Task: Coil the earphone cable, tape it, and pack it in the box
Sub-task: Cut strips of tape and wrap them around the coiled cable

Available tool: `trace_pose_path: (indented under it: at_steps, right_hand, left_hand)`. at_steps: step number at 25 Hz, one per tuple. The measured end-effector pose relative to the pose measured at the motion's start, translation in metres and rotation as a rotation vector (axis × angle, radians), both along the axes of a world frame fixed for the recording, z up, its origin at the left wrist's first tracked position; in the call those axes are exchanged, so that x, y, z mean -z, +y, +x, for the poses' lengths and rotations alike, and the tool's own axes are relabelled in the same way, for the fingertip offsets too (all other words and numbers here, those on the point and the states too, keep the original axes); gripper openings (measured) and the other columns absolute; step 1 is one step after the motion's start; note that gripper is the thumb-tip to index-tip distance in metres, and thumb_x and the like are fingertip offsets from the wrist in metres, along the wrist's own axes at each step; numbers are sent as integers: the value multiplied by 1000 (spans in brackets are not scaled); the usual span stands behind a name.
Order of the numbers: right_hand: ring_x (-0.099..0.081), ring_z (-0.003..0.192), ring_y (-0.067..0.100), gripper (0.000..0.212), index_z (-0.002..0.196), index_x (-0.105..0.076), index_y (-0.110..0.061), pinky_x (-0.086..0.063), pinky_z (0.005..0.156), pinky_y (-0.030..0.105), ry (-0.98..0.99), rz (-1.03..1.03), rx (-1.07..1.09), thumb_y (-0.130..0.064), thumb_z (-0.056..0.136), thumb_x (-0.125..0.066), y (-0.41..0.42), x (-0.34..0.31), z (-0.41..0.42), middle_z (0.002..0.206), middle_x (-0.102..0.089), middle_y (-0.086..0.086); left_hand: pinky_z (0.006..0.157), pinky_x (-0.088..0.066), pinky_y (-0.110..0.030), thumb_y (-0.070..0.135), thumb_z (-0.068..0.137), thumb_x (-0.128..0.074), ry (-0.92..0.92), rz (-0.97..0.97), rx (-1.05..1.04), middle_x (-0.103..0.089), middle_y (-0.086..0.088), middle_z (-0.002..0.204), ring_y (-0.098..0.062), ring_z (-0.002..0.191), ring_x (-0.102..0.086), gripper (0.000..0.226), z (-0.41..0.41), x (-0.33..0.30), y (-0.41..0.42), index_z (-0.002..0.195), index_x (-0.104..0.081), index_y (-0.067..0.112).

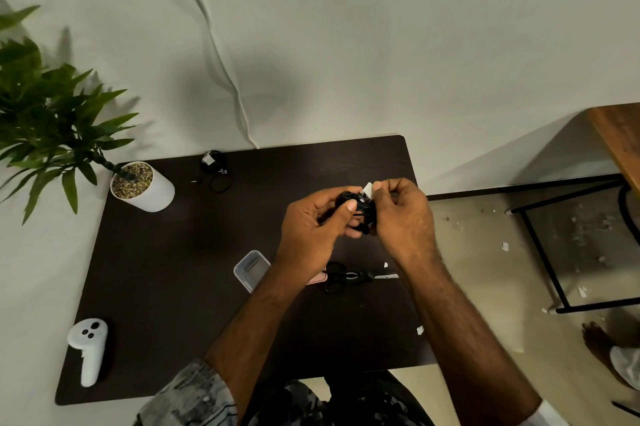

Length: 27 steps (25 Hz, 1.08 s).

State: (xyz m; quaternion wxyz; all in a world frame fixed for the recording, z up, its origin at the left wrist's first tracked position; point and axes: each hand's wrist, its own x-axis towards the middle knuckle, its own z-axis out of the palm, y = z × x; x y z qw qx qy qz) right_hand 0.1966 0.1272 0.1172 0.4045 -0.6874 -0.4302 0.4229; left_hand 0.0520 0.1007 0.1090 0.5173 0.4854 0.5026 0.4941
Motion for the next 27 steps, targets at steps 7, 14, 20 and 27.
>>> trace_pose_path:
  at_steps: [7, 14, 20, 27]
  right_hand:
    - [-75, 83, 30, 18, 100, -64, -18, -64, 64, 42, -5, -33, -14, -32, 108, -56, 4, 1, 7, 92, -74, 10]
    - [-74, 72, 18, 10, 100, -62, -19, -60, 59, 31, 57, 122, 40, -26, 107, -60, 2, -3, 16, 83, -74, 7]
    - [-66, 52, 6, 10, 108, -65, -17, -51, 46, 23, 95, 113, -58, -11, 108, -57, 2, -10, 28, 77, -72, 13]
    - [-81, 92, 24, 12, 108, -72, -8, -67, 77, 33, 362, 69, -127, -4, 104, -61, -3, -13, 24, 94, -77, 11]
  left_hand:
    - [71, -64, -35, 8, 101, -61, -58, -35, 7, -77, -15, 99, -26, 85, -76, 23, 1, 1, 0, 121, -71, 6]
    - [76, -63, -40, 2, 103, -54, -261, -90, 44, -72, -14, 92, -21, 79, -68, 23, -5, -3, 2, 118, -71, 6]
    - [71, -62, -37, 4, 102, -52, -487, -173, 81, -72, -12, 93, -17, 73, -61, 24, -10, -7, 3, 110, -74, 8]
    - [66, -61, -36, 2, 100, -47, -585, -229, 124, -72, -14, 95, -28, 84, -61, 28, -12, -11, 0, 108, -73, 5]
